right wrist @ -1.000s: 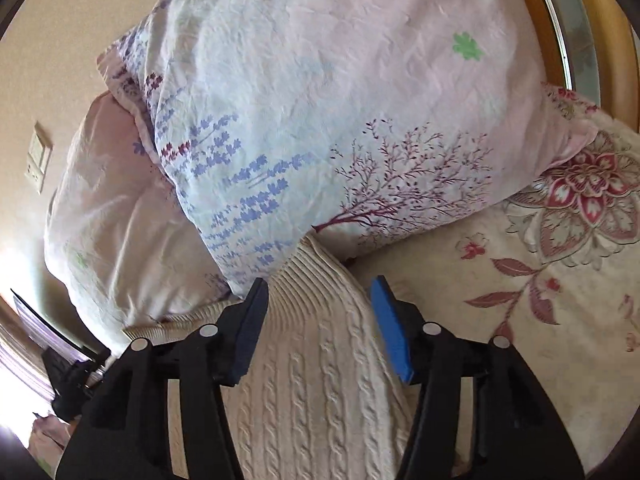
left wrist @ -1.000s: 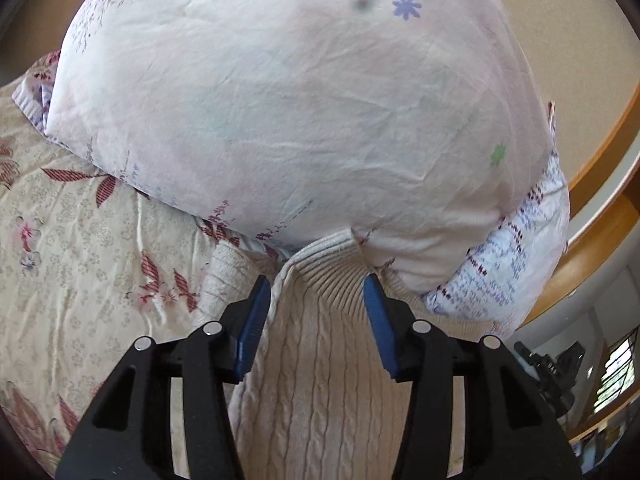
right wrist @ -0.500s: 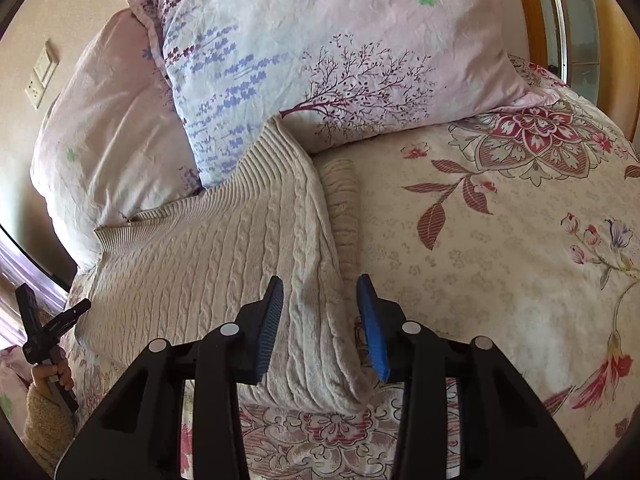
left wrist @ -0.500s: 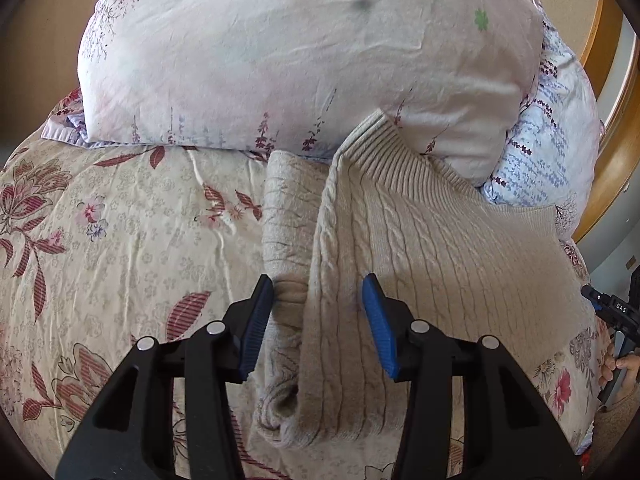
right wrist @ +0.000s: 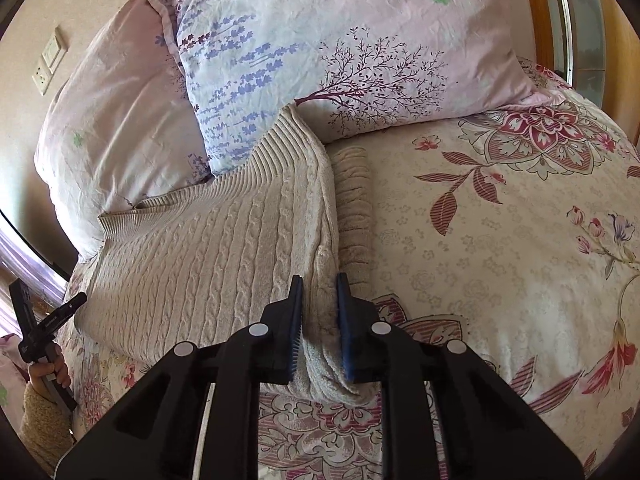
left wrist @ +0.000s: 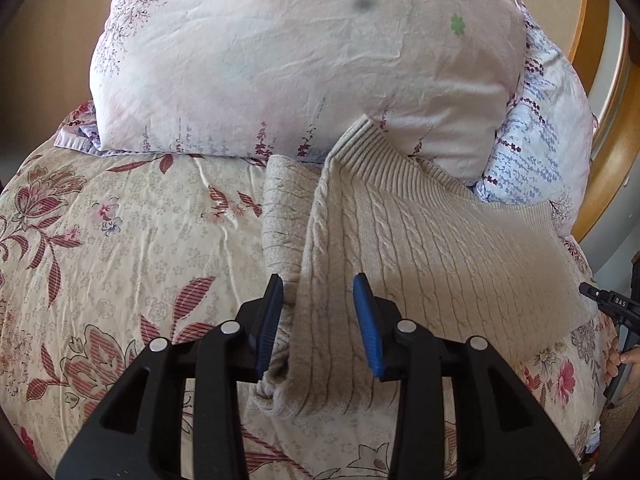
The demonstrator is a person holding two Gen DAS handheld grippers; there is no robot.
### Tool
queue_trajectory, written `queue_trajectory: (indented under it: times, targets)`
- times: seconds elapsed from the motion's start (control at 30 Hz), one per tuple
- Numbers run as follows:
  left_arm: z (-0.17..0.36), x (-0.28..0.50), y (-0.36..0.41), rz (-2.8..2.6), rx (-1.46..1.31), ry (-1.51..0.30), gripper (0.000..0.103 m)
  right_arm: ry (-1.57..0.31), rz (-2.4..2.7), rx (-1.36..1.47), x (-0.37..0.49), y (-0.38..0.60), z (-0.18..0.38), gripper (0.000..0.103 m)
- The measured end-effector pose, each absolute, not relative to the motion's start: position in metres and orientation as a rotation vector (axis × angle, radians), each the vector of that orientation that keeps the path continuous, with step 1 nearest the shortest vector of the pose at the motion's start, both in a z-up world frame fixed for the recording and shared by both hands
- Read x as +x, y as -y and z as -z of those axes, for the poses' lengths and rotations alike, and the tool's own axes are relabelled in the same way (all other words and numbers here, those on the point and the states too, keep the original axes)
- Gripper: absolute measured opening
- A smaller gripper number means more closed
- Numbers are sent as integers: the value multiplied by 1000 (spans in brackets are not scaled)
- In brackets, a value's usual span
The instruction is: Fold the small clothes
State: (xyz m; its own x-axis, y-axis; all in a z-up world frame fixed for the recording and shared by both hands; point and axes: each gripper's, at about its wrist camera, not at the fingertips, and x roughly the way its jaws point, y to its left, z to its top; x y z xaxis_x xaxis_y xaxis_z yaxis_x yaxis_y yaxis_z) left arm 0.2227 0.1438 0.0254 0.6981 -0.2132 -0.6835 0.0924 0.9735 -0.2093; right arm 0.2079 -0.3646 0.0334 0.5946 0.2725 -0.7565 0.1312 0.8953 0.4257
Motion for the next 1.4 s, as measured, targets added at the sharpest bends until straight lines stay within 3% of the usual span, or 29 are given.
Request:
queue_trajectory:
  times: [0.2, 0.27, 0.33, 0.8, 0.87, 1.0, 1.07, 1.1, 1.17, 1.2, 1.4]
  targets:
    - [-22, 224, -136, 197, -150, -810, 29, -937, -111, 450, 206, 359, -35, 17]
    - [-22, 224, -139, 199, -171, -815, 14, -925, -111, 433, 204, 356, -37, 14]
    - [-24, 221, -142, 203, -191, -812, 9, -909, -109, 432, 203, 357, -40, 13]
    - [-34, 215, -163, 268, -332, -800, 8, -859, -118, 486, 182, 367, -52, 9]
    - [-30, 216, -162, 267, -338, -815, 8, -886, -115, 528, 183, 370, -45, 11]
    - [-24, 217, -161, 272, -350, -829, 8, -898, -110, 537, 181, 373, -42, 33]
    - [-22, 217, -162, 278, -363, -830, 9, -904, -113, 522, 181, 372, -41, 34]
    - [-22, 217, -162, 280, -371, -832, 9, -904, -116, 512, 180, 370, -41, 33]
    - [-22, 218, -162, 279, -376, -833, 9, -903, -120, 481, 181, 366, -40, 11]
    - [-22, 217, -162, 276, -379, -832, 9, -901, -120, 470, 181, 365, -41, 8]
    - [-36, 210, -170, 319, -397, -802, 7, -831, -104, 508, 175, 371, -61, 7]
